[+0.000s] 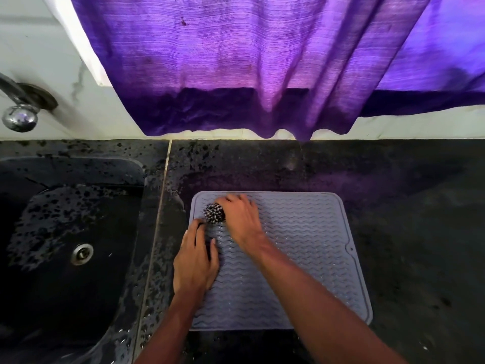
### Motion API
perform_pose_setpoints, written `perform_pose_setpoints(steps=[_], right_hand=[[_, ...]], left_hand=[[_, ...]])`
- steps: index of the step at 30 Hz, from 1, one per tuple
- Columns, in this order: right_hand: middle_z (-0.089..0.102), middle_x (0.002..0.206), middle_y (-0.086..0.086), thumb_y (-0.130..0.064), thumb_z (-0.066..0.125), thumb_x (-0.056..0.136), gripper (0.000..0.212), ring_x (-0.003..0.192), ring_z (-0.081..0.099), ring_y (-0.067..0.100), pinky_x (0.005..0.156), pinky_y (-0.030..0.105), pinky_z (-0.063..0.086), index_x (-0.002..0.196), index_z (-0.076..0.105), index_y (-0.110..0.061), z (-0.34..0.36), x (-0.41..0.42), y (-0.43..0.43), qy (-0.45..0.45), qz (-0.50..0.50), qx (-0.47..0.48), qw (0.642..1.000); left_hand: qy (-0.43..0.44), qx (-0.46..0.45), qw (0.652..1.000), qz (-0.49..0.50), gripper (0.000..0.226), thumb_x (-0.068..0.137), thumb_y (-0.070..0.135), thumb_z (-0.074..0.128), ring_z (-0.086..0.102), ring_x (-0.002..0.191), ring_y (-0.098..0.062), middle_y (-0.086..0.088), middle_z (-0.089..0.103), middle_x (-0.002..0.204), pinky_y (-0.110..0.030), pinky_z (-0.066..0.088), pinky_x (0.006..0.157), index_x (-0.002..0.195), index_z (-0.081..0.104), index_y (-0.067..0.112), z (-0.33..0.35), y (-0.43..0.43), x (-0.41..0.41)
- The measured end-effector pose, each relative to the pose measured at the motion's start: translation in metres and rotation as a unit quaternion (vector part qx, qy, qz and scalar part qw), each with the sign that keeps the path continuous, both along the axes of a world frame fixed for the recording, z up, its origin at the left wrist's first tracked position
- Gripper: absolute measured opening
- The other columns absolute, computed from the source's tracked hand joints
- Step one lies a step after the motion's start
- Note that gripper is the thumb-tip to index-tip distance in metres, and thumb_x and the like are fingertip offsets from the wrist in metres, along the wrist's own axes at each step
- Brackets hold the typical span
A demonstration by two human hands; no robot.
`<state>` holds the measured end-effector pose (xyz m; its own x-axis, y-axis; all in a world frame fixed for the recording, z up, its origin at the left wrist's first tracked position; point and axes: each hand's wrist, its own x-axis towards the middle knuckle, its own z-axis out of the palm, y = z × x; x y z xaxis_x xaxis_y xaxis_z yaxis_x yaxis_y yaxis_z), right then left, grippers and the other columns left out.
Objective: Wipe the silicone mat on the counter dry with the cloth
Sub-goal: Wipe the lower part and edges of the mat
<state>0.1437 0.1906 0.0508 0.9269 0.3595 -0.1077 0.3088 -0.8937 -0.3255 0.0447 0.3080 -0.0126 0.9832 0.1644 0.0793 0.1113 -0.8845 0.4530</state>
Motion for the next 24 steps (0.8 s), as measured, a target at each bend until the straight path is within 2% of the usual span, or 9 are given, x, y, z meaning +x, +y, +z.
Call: perform_pose_setpoints(steps=[3,9,13,18,22,24], right_hand=[[0.056,0.131,-0.001,-0.005,0.049,0.090,0.048,0.123,0.044,0.029,0.098,0.046,0.039,0.131,0.053,-0.028,-0.003,0.001,-0.025,0.000,-0.006,-0.004,1.000],[0.060,0.128,-0.005,-0.005,0.054,0.084,0.050,0.121,0.049,0.027,0.096,0.044,0.043,0.126,0.056,-0.032,-0.004,0.008,-0.120,-0.009,-0.065,-0.054,0.996],[0.066,0.115,-0.001,0.002,0.062,0.072,0.055,0.108,0.058,0.031,0.088,0.045,0.051,0.117,0.062,-0.029,-0.006,0.003,-0.184,-0.037,-0.114,-0.050,0.991],[0.068,0.107,0.002,0.001,0.064,0.073,0.050,0.091,0.058,0.033,0.073,0.043,0.055,0.116,0.064,-0.026,-0.001,-0.003,-0.248,-0.042,-0.180,-0.060,0.981],[0.069,0.093,0.010,0.001,0.062,0.073,0.038,0.087,0.064,0.035,0.070,0.045,0.056,0.105,0.070,-0.020,0.006,0.005,-0.250,-0.010,-0.216,-0.065,0.974],[0.070,0.088,0.011,0.002,0.064,0.070,0.036,0.083,0.065,0.034,0.072,0.039,0.055,0.098,0.072,-0.020,0.014,0.007,-0.221,-0.026,-0.188,-0.033,0.981]], left_hand=[[-0.007,-0.005,1.000,-0.003,0.051,0.097,0.039,0.037,0.049,0.134,-0.022,-0.002,0.045,0.151,-0.037,0.056,0.093,0.134,0.052,0.007,0.000,0.000,0.000],[-0.018,-0.002,1.000,-0.008,0.050,0.097,0.039,0.037,0.049,0.136,-0.022,-0.005,0.047,0.150,-0.035,0.055,0.095,0.132,0.054,0.006,0.000,0.000,0.000],[-0.024,-0.006,1.000,-0.007,0.050,0.097,0.038,0.037,0.050,0.135,-0.022,-0.005,0.048,0.150,-0.034,0.054,0.094,0.131,0.055,0.006,0.002,0.000,0.000],[-0.016,-0.006,1.000,-0.003,0.049,0.098,0.036,0.039,0.053,0.133,-0.022,-0.005,0.051,0.149,-0.035,0.057,0.089,0.130,0.058,0.003,0.002,-0.001,-0.001],[-0.013,-0.009,1.000,0.008,0.036,0.098,0.020,0.056,0.055,0.131,-0.024,-0.008,0.052,0.147,-0.037,0.059,0.090,0.129,0.058,0.001,0.003,-0.003,-0.002],[-0.020,-0.011,1.000,0.004,0.032,0.099,0.020,0.054,0.055,0.131,-0.025,-0.009,0.053,0.145,-0.036,0.057,0.094,0.126,0.058,0.002,0.004,-0.004,-0.002]])
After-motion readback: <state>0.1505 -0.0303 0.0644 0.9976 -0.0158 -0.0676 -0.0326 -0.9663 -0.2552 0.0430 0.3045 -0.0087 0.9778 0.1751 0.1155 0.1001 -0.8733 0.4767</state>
